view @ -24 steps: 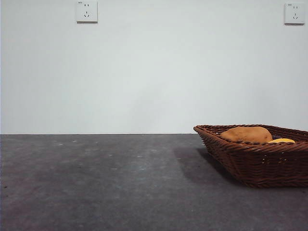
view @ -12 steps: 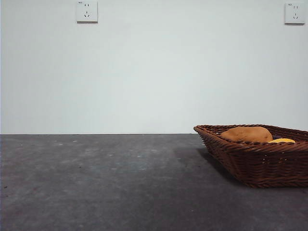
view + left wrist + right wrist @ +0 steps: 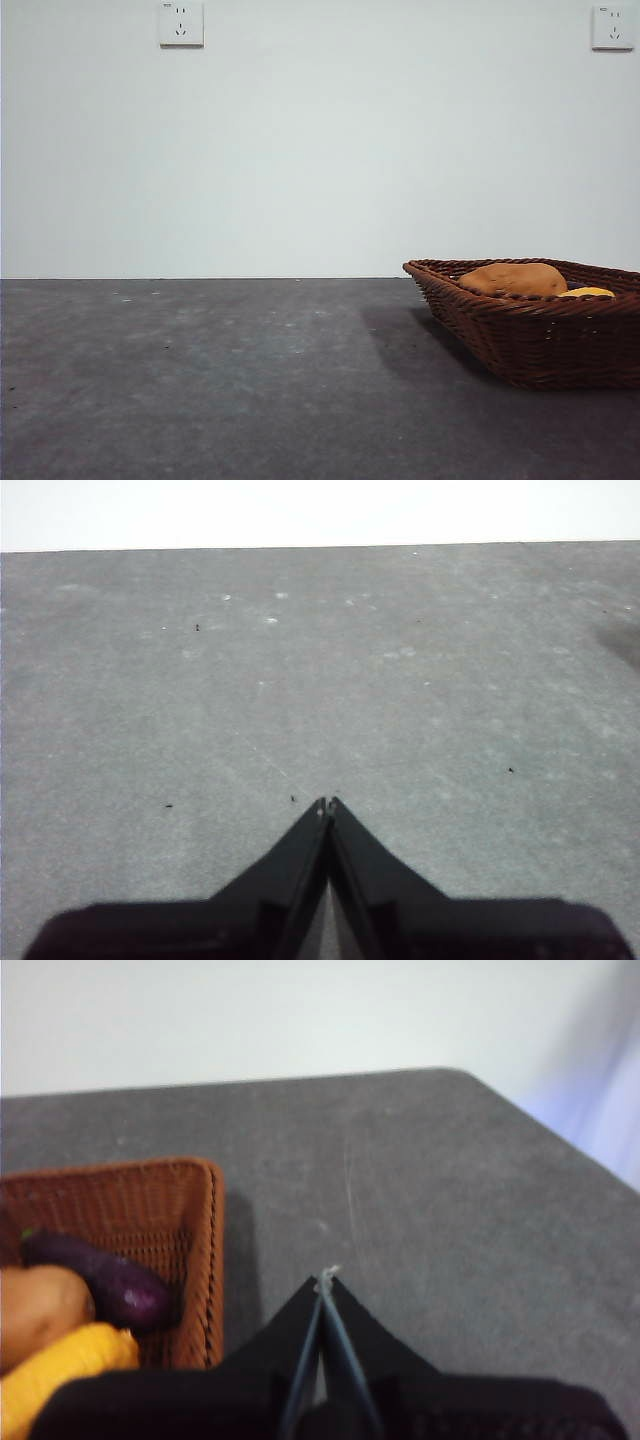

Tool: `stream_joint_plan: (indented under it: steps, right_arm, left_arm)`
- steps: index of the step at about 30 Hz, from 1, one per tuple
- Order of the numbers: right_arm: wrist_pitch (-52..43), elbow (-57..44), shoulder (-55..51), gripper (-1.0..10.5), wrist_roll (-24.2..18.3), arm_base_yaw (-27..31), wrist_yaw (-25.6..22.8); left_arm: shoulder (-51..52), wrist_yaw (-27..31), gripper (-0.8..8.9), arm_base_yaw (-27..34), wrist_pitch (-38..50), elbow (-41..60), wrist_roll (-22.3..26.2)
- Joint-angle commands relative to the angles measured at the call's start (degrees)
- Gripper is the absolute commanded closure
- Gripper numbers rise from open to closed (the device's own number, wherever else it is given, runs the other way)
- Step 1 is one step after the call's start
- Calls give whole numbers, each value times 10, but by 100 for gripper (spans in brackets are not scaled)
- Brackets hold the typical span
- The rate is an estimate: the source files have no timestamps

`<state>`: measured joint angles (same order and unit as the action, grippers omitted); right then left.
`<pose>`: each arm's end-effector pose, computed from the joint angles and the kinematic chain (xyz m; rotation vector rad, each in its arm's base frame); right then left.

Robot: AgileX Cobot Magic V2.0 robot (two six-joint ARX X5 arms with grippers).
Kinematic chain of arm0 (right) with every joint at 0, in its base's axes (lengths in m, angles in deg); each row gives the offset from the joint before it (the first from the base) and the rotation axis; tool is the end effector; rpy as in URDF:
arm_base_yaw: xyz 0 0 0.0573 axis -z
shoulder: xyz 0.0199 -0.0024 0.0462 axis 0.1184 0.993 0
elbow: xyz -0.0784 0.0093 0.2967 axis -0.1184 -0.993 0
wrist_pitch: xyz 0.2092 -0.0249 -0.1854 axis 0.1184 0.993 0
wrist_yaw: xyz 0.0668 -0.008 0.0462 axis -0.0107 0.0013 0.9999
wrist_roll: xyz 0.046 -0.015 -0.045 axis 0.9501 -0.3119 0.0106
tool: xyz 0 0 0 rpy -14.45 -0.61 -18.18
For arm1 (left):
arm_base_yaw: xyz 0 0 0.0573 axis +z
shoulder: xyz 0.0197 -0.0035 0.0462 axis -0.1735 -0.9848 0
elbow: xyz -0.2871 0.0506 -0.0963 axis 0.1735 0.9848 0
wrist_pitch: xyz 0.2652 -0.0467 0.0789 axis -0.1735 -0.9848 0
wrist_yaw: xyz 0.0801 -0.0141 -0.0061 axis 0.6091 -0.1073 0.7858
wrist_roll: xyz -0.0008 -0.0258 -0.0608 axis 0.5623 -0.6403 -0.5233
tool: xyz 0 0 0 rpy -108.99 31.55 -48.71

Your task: Help me put the vegetables on the table into the basket

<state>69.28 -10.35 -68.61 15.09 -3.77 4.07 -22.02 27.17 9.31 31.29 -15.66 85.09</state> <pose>0.0964 -0.0113 0.1990 0.0022 0.1808 -0.1808 0.1023 -0.0054 0.1456 -0.0286 0.2326 -0.0972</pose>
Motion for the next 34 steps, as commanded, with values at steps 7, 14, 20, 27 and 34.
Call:
stream_joint_plan:
  steps: [7, 14, 20, 27, 34]
  right_arm:
    - [15, -46, -60, 947, 7, 1, 6]
    - [50, -47, -60, 947, 5, 0, 35]
    - [58, -66, -60, 947, 5, 0, 56]
    - [61, -69, -60, 947, -2, 0, 61]
    - [65, -68, -59, 947, -2, 0, 60]
  left_arm:
    - [0, 2, 817, 2, 5, 5, -3]
    - [-2, 2, 817, 2, 5, 5, -3]
    - [-2, 2, 817, 2, 5, 5, -3]
    - [-2, 2, 817, 2, 5, 5, -3]
    - [-2, 2, 817, 2, 5, 5, -3]
